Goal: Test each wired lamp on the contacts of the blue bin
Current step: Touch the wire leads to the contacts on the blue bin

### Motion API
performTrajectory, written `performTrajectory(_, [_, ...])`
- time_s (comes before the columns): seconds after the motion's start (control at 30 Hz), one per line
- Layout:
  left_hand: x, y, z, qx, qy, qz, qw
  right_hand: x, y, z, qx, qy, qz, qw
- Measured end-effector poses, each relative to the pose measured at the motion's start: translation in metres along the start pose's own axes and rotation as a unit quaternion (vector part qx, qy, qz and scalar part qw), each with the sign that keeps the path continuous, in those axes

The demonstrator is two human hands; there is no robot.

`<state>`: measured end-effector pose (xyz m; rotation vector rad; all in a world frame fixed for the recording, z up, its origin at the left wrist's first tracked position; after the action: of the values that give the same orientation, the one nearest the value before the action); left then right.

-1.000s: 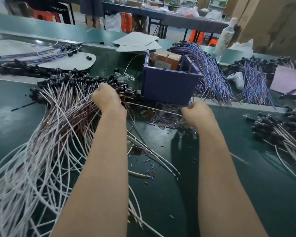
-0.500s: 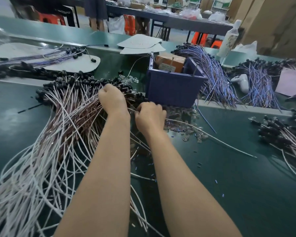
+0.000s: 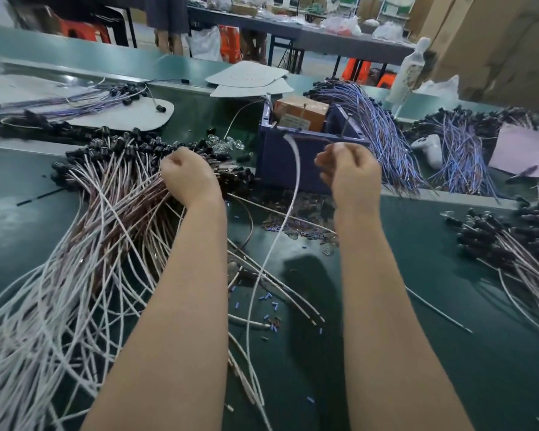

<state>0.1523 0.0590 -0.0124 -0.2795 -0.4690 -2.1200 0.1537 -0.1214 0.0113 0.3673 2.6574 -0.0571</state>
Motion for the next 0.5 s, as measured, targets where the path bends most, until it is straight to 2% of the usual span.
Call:
performTrajectory(0.07, [0.002, 0.006, -0.002, -0.117, 0.032, -0.044, 0.992, -0.003, -0.014, -0.003, -0.096, 0.044, 0.032, 0.994])
performTrajectory(0.13, [0.019, 0.021, -0.008, -0.196, 0.007, -0.182, 0.964, -0.002, -0.023, -0.006, -0.126, 0.063, 0.026, 0.99])
performTrajectory(0.2, [0.048, 0.037, -0.018, -0.231, -0.068, -0.346, 0.907, 0.001, -0.029, -0.006, -0.119, 0.07, 0.008, 0.99])
performTrajectory(0.27, [0.075, 0.048, -0.03, -0.241, -0.094, -0.449, 0.855, 0.006, -0.034, -0.002, -0.078, 0.064, -0.032, 0.994])
performTrajectory(0.3, [0.085, 0.053, -0.037, -0.241, -0.083, -0.471, 0.844, 0.009, -0.039, 0.0, -0.04, 0.051, -0.059, 0.996])
performTrajectory(0.4, [0.105, 0.059, -0.053, -0.24, 0.039, -0.459, 0.855, 0.016, -0.054, 0.005, 0.06, 0.012, -0.131, 0.99])
performTrajectory(0.5, [0.115, 0.061, -0.064, -0.252, 0.106, -0.48, 0.834, 0.022, -0.067, 0.013, 0.075, 0.004, -0.199, 0.977])
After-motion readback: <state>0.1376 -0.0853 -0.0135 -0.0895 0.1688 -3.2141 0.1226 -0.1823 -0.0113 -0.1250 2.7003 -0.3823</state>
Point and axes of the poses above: each hand's wrist, its own x-axis away from the middle knuckle, its own y-axis out of the palm, z = x × y, the point moved 2 cm from there along -x, towards the middle knuckle, and after that the axes turned 13 degrees about -y, right-handed, at the moved point
